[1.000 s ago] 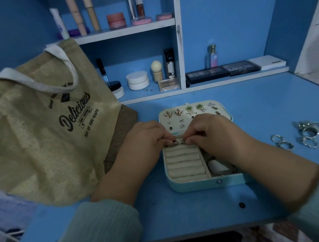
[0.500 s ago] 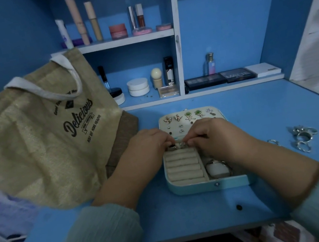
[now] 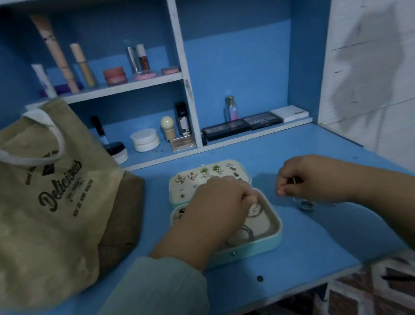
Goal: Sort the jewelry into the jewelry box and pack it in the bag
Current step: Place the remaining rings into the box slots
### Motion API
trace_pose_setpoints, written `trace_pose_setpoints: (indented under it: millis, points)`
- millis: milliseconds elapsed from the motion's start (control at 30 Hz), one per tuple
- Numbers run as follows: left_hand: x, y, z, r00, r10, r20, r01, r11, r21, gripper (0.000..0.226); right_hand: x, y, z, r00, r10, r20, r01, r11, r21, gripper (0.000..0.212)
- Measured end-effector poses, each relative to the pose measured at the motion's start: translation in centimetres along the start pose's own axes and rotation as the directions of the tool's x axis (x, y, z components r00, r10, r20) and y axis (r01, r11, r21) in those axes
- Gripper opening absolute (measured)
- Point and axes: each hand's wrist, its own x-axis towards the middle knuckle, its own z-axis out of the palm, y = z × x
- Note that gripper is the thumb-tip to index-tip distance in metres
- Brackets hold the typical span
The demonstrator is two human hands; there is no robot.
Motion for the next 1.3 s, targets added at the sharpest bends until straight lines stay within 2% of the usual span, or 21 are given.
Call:
trace_pose_setpoints:
  millis: [133,267,467,667,800,1000,1167,1300]
  points:
    - [2.2,2.6,1.0,0.997,0.071,0.02,-0.071,0.997,-0.009,0.022,-1.8,3.5,-1.6,0.994,0.112,0.007,-0.112,0.992,-0.063,0.008]
    - [5.2,5.2,1.0,0.983,0.069,0.172,-0.086,0.992,0.093,0.025,-3.2,6.4,-2.4,0.98,0.196,-0.029,-0.198,0.972,-0.127,0.016]
    - [8.8,7.3,1.6,0.962,0.064,0.264,-0.086,0.994,0.074,0.028,-3.7,9.4,-1.8,0.949,0.307,-0.076,-0.311,0.949,-0.048,0.032]
    - [11.0,8.7,3.3,0.96,0.019,0.279,-0.047,0.994,0.094,0.032,-2.6,10.9,0.1,0.96,0.265,-0.097,-0.257,0.963,0.082,0.038]
    - [12.2,9.0,4.1,0.964,0.031,0.265,-0.054,0.995,0.083,0.04,-2.2,11.7,1.0,0.962,0.221,-0.159,-0.202,0.971,0.131,0.03]
    - [13.5,9.2,4.4,0.948,0.069,0.312,-0.09,0.994,0.053,0.02,-2.1,12.7,2.2,0.943,0.183,-0.277,-0.138,0.975,0.175,0.018]
    - [14.3,9.3,4.2,0.921,0.047,0.387,-0.058,0.998,0.016,0.022,-2.3,13.1,3.2,0.914,0.167,-0.371,-0.094,0.974,0.206,0.018]
    - [14.1,8.8,4.2,0.945,0.016,0.326,-0.001,0.999,-0.045,0.02,-2.4,13.1,3.7,0.891,0.146,-0.43,-0.064,0.978,0.198,0.015]
